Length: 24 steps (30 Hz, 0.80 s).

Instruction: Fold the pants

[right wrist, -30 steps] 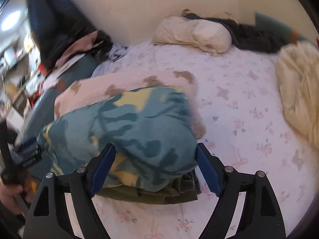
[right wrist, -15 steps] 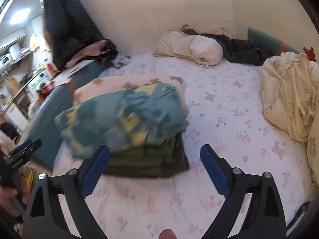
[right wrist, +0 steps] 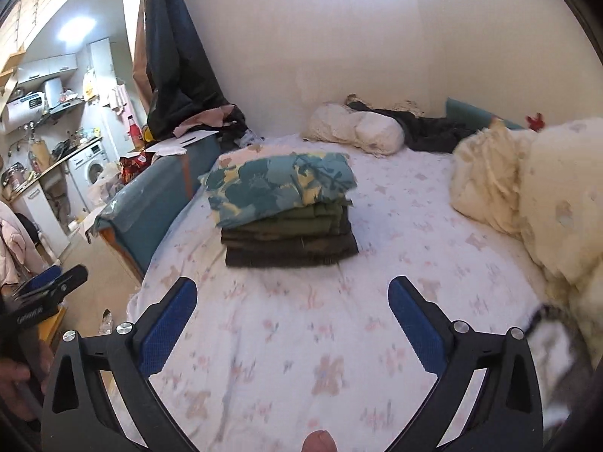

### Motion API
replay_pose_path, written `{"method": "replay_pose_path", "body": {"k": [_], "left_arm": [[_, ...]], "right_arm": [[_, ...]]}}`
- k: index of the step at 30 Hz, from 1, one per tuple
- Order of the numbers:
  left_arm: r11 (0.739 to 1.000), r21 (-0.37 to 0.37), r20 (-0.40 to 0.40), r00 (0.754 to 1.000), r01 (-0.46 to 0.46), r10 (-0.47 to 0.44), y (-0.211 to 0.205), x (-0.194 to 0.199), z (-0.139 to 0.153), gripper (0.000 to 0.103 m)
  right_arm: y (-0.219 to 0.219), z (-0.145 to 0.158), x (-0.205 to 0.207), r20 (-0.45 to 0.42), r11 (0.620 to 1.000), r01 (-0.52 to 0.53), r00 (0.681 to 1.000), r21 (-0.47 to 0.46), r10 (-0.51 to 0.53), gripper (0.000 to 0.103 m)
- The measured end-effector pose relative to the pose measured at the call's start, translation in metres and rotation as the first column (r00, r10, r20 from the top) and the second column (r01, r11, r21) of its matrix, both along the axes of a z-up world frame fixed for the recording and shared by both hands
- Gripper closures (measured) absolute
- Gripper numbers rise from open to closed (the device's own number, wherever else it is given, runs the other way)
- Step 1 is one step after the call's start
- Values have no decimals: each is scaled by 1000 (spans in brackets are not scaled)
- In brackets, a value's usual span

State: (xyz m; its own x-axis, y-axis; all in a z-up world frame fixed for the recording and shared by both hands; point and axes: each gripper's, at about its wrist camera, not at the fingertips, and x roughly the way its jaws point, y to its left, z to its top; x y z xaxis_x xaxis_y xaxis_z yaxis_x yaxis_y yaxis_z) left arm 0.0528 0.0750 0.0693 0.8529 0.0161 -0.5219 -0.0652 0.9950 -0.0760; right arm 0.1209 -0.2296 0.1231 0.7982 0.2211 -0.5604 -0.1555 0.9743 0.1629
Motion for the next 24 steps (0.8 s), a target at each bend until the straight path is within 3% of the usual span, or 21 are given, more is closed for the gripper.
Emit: {"method": "replay_pose_path", "body": {"k": [5, 10, 15, 20, 22, 24], "left_arm": [[996, 54, 34, 997, 74, -76, -21, -60, -2, 0], [992, 65, 72, 991, 108, -113, -36, -94, -22, 0], [990, 71, 50, 991, 122, -126, -40, -100, -45, 0], [991, 49, -12, 993, 121, -121, -40, -86, -66, 0], [992, 77, -27, 994, 103, -102, -43, -81, -72, 0], [993, 58, -20, 994, 106, -105, -43, -81, -73, 0]], "right_arm": [[8, -17, -65, -24, 1000, 25, 999, 3, -25, 0], [15, -39, -106, 20, 1000, 19, 1000, -15, -19, 0], [14, -64, -125, 28, 999, 46, 999, 1, -46, 0], [22, -84, -126, 40, 997, 60, 998, -49, -58, 0], [26, -84, -128, 89, 993, 91, 992, -75, -84, 0], [29, -85, -127, 104, 994, 81, 992, -79, -72, 0]]}}
